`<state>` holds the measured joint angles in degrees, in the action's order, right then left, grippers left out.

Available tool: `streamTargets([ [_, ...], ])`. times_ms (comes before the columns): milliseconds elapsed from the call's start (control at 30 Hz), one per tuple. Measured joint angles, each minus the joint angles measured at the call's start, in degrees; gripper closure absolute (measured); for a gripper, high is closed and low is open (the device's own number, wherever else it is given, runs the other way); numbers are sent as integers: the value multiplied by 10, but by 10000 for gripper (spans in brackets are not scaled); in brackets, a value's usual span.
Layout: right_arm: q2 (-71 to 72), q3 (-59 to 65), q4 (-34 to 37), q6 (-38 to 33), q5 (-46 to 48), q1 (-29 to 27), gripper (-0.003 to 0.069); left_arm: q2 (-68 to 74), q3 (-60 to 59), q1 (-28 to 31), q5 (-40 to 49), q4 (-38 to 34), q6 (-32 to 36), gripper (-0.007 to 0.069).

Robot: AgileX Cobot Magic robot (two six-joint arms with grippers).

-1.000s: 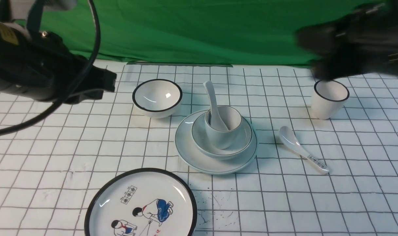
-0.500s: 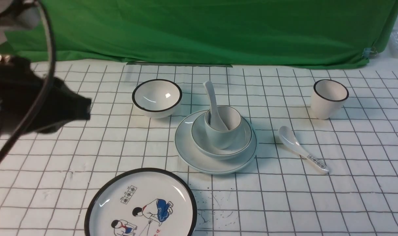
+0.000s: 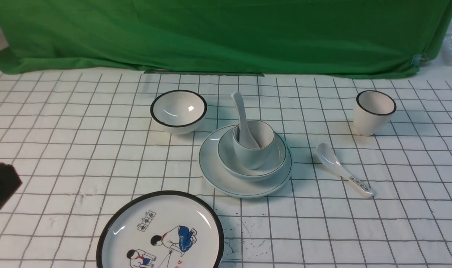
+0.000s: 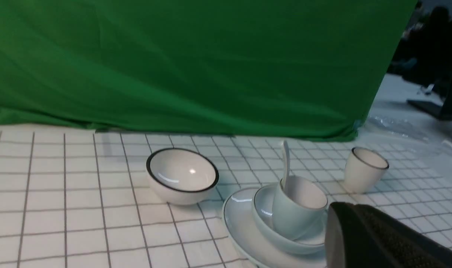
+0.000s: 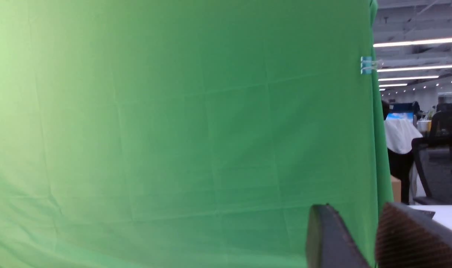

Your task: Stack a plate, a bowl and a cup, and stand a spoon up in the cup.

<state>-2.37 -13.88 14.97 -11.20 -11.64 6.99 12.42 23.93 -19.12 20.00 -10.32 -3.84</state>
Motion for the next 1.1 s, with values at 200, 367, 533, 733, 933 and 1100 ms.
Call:
streamTargets([
  [200,0,0,0,0,12,0,415,-23,-1,0,1,3,1,624],
  [367,0,0,0,0,17,0,414,-23,-2,0,1,3,2,624],
  [533,0,0,0,13,17,0,414,-23,-5,0,-9,34,13,624],
  [733,0,0,0,13,17,-1,414,-56,-63,52,-78,39,67,624],
  [933,0,0,0,13,17,-1,414,-117,-170,170,-84,19,113,624],
  [1100,0,0,0,13,18,-1,414,-124,-242,213,-71,20,117,624],
])
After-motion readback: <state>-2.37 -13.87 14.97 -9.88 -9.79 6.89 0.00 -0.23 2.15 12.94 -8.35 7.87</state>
